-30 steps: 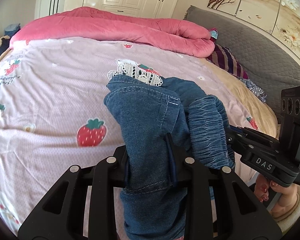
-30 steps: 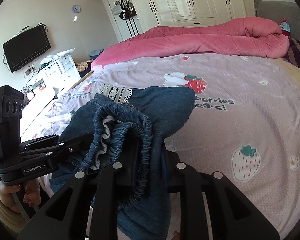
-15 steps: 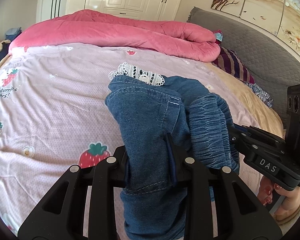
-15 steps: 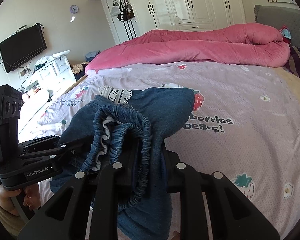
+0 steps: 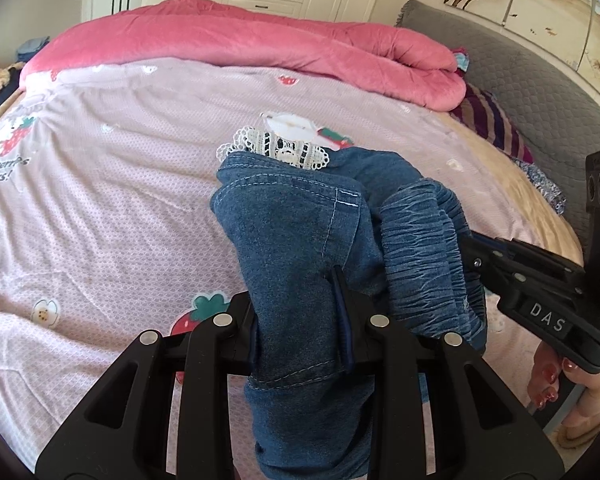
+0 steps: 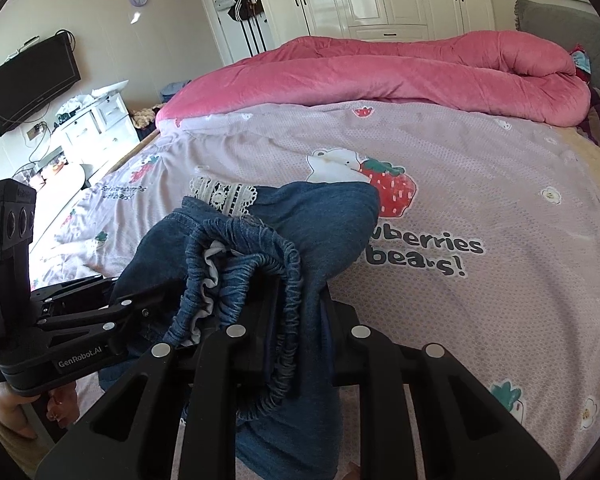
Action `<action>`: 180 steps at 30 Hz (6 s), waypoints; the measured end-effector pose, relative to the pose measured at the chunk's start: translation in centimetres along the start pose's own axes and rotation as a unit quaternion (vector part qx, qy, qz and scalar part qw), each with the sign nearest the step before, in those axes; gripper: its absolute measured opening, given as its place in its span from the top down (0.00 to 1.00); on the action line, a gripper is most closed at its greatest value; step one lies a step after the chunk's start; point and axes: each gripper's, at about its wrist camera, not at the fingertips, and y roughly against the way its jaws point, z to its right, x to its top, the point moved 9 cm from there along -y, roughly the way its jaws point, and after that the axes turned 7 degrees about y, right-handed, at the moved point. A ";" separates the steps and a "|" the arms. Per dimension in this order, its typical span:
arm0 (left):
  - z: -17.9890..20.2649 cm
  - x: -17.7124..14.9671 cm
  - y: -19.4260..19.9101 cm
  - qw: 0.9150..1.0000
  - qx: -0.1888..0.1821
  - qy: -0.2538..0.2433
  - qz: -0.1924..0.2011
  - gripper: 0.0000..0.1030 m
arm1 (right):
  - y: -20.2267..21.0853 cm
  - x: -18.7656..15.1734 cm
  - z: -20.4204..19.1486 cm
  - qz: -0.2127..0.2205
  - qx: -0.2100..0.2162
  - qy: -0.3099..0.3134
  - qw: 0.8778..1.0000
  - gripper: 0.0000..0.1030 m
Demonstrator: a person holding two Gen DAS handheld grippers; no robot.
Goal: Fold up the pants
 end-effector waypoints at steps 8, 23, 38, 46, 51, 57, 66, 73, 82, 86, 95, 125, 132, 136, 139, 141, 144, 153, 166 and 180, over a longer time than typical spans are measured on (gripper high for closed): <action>-1.1 -1.2 -2.1 1.000 0.007 0.009 -0.028 0.79 | -2.9 -1.6 1.2 -0.040 0.004 -0.026 0.999 0.84; -2.6 -2.5 -2.2 0.999 0.012 0.031 -0.036 0.68 | -4.3 -4.3 3.4 -0.075 -0.028 -0.051 0.995 0.53; -2.9 -2.5 -1.1 0.999 0.016 0.035 -0.020 0.63 | -2.3 -4.5 4.3 -0.057 -0.045 -0.051 0.996 0.34; -2.9 -2.2 0.0 0.999 0.014 0.037 -0.007 0.47 | -0.9 -3.9 3.6 -0.036 -0.041 -0.044 0.998 0.21; -3.1 -2.1 0.8 0.999 0.014 0.041 0.002 0.39 | -0.3 -3.8 3.4 -0.031 -0.045 -0.038 0.998 0.16; -3.2 -1.9 1.6 0.999 0.017 0.042 0.012 0.24 | 0.4 -3.5 3.4 -0.017 -0.053 -0.030 0.998 0.10; -3.7 -1.5 2.7 0.998 0.027 0.049 0.026 0.10 | 2.3 -2.5 2.9 0.016 -0.065 -0.007 0.998 0.05; -3.8 -1.4 4.1 0.997 0.033 0.048 0.042 0.09 | 4.1 -1.7 3.0 0.047 -0.074 0.003 0.996 0.05; -3.1 -1.4 5.9 0.997 0.038 0.030 0.063 0.09 | 6.2 -1.7 2.7 0.072 -0.081 0.005 0.994 0.05; -2.7 -1.9 7.0 0.996 0.040 0.024 0.074 0.09 | 7.4 -2.0 1.8 0.082 -0.081 0.014 0.993 0.05; -2.0 -4.9 10.1 0.994 0.055 0.013 0.098 0.09 | 9.7 -3.9 -0.9 0.093 -0.073 0.038 0.992 0.05; -1.9 -16.4 11.4 0.996 0.071 0.029 0.054 0.09 | 12.5 -15.3 -2.2 0.035 -0.072 -0.002 0.997 0.04; -2.2 -16.5 11.0 0.995 0.075 0.033 0.052 0.09 | 12.1 -15.4 -2.3 0.036 -0.079 0.011 0.996 0.04; -2.2 -16.5 10.9 0.995 0.074 0.034 0.051 0.09 | 11.5 -15.6 -2.5 0.028 -0.073 0.017 0.997 0.04; -2.1 -16.4 10.9 0.996 0.072 0.033 0.051 0.09 | 11.3 -15.6 -2.6 0.025 -0.068 0.016 0.997 0.04; -2.0 -16.4 11.0 0.995 0.072 0.034 0.053 0.09 | 11.3 -15.5 -2.5 0.026 -0.072 0.019 0.997 0.04; -2.1 -16.4 11.0 0.995 0.075 0.034 0.052 0.09 | 11.3 -15.5 -2.4 0.027 -0.070 0.014 0.997 0.04; -2.3 -16.3 11.1 0.995 0.079 0.036 0.051 0.09 | 11.3 -15.5 -2.1 0.027 -0.074 0.011 0.997 0.04; -2.3 -16.5 10.9 0.995 0.084 0.037 0.045 0.09 | 11.3 -15.7 -2.0 0.024 -0.077 0.014 0.997 0.04; -2.2 -16.6 10.8 0.994 0.094 0.029 0.042 0.09 | 11.2 -15.7 -2.0 0.023 -0.082 0.016 0.996 0.04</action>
